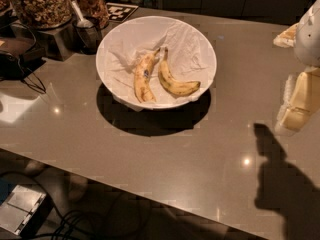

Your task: Pick banana from white bowl

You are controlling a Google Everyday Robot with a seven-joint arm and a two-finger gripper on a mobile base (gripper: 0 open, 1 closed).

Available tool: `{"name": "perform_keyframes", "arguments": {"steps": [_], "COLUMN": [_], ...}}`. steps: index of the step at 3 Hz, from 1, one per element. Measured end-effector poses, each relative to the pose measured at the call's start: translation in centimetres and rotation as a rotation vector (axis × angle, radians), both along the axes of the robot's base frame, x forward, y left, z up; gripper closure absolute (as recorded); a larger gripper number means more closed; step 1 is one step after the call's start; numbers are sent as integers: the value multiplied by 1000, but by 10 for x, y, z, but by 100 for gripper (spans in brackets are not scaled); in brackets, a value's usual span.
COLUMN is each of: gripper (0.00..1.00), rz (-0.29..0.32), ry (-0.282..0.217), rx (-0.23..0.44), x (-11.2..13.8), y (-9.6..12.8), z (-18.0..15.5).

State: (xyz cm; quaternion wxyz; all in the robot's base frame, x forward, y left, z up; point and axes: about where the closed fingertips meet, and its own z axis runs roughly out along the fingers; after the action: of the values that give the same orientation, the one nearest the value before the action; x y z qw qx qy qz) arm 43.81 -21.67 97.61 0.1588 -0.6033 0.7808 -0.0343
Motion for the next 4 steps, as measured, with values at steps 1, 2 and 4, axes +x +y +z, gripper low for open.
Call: {"name": "perform_keyframes", "arguments": {"steps": [1,2,4], "gripper": [0,0,0], "rz": [3,59,30], "ry": [-9,-30,-51], "rx": [-5,-38,10], "x": [1,3,23], "y": [2,12,34], "z": [2,11,21]}}
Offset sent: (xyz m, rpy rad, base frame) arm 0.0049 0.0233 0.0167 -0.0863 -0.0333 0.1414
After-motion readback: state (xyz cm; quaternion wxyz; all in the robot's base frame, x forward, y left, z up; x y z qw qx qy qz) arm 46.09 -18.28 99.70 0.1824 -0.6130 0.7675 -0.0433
